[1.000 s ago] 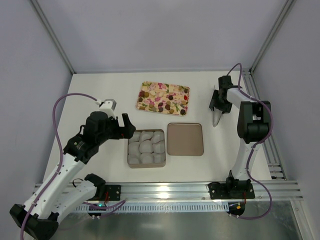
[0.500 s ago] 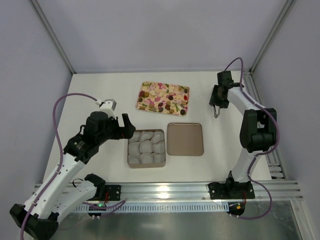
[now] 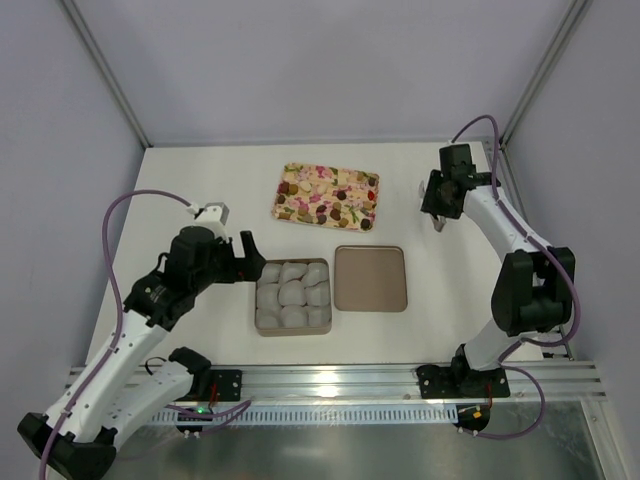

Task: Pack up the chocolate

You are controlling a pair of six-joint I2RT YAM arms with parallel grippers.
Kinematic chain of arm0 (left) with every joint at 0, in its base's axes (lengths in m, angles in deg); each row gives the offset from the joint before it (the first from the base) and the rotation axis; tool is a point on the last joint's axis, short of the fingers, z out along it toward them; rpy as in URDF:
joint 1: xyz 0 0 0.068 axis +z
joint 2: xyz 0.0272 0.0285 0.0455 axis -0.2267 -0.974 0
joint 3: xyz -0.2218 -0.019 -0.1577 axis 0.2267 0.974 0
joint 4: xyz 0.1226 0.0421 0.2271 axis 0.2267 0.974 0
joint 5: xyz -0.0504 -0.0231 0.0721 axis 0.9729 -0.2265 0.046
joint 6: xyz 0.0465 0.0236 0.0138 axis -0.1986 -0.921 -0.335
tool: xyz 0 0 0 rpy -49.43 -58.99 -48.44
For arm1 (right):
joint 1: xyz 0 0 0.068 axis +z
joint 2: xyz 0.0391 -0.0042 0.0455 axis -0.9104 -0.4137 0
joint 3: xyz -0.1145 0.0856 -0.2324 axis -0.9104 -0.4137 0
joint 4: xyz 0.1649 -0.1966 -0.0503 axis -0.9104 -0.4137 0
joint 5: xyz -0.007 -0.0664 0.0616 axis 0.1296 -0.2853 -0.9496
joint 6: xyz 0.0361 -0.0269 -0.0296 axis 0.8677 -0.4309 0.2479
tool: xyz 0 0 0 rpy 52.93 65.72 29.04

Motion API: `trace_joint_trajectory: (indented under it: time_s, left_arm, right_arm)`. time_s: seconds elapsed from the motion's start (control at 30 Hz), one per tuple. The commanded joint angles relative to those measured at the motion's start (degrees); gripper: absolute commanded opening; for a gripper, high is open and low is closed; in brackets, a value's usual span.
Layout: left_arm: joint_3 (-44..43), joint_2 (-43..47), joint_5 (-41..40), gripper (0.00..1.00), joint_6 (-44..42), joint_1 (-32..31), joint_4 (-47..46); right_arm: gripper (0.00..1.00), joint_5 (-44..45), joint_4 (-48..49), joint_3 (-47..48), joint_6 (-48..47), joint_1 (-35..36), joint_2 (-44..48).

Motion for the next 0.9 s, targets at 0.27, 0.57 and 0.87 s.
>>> trace_joint_trajectory:
  time_s: [0.27, 0.57, 0.87]
  left_arm:
    - [0.21, 1.84, -2.67, 1.00, 0.15, 0.21, 1.25]
    - [0.21, 1.93, -3.11, 1.00, 0.41, 0.21, 1.69]
    - [0.57, 2.19, -4.43, 1.00, 0.59, 0.21, 1.86]
  right_arm:
    - [0.44, -0.34, -2.01, 0.61, -0.89, 5.97, 8.16]
    - [0.42, 0.27, -3.50, 3.06, -0.36, 15.46, 8.52]
    - [0.42, 0.97, -4.47, 8.95, -0.18, 24.24, 1.94]
